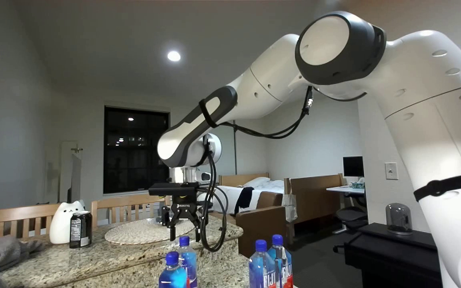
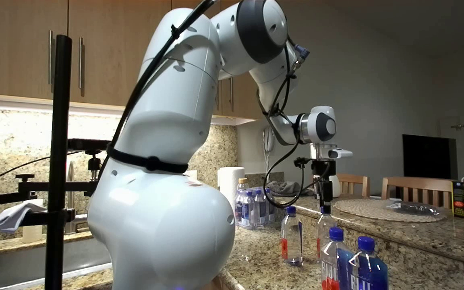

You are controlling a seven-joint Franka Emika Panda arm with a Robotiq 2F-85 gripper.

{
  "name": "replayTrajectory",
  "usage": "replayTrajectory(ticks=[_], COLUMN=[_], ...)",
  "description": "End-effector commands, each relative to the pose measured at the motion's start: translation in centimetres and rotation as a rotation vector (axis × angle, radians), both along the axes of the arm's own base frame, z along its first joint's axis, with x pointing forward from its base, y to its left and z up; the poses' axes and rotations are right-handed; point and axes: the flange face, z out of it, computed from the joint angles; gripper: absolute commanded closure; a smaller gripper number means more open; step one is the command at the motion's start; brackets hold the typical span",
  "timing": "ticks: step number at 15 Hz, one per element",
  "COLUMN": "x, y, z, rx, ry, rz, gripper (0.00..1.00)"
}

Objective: Move the water bottles forward

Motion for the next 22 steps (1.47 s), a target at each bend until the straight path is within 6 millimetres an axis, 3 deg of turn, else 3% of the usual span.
replayTrajectory(ticks=[1, 2, 4, 5, 13, 17, 22], x=[0.2, 0.1, 0.0, 0.0, -0.6, -1.6, -3.9], y=[-0.6, -0.6, -0.4, -0.3, 0.1, 0.1, -0.4], z=[0.3, 0.3, 0.2, 0.1, -0.2, 0.3, 2.7], rx=[0.003, 0.002, 0.006, 0.006, 0.001, -0.018, -0.058], ry=[0.003, 0.005, 0.010, 0.012, 0.027, 0.032, 0.036], rz=[-0.008, -0.007, -0.001, 0.000, 0.040, 0.151, 0.348], gripper=[0.04, 0.29, 0.30, 0.36, 0.90, 0.86, 0.86])
